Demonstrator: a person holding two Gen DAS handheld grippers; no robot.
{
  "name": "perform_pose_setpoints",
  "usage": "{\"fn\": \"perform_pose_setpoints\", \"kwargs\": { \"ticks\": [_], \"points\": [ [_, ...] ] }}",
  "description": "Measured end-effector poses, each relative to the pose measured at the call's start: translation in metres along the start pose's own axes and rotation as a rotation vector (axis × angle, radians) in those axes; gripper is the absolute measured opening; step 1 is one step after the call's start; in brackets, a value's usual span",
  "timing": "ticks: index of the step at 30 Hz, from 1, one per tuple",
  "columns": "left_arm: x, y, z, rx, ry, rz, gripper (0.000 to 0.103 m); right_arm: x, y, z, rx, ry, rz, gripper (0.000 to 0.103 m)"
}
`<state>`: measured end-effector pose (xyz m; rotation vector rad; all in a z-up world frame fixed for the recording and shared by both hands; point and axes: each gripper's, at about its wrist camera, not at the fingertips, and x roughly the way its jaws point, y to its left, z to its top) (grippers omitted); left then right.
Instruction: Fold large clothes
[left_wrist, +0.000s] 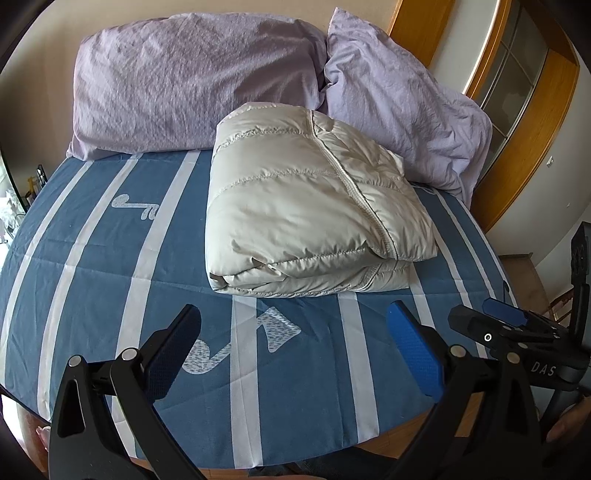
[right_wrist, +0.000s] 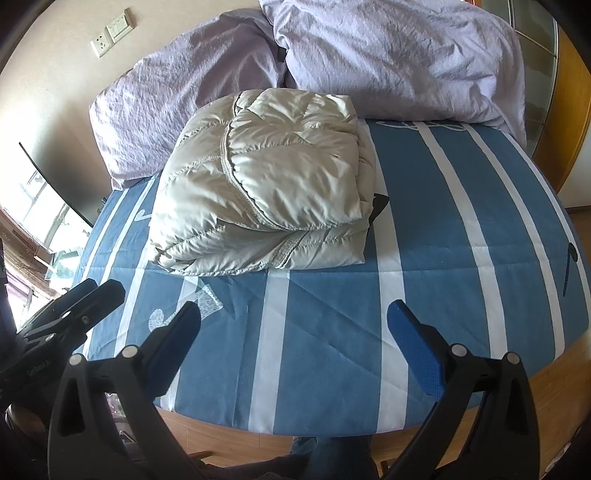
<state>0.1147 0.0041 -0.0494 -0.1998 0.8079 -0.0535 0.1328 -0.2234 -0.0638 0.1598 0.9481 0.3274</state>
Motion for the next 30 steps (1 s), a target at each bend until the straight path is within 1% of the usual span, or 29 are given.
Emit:
{"fn": "perform_pose_setpoints", "kwargs": {
  "ticks": [30],
  "points": [
    [0.0028, 0.0003, 0.0005, 0.000, 0.005, 0.000, 0.101, 0.0019, -0.0003, 0.0002, -0.004, 0.004, 0.000, 0.101]
  ]
}}
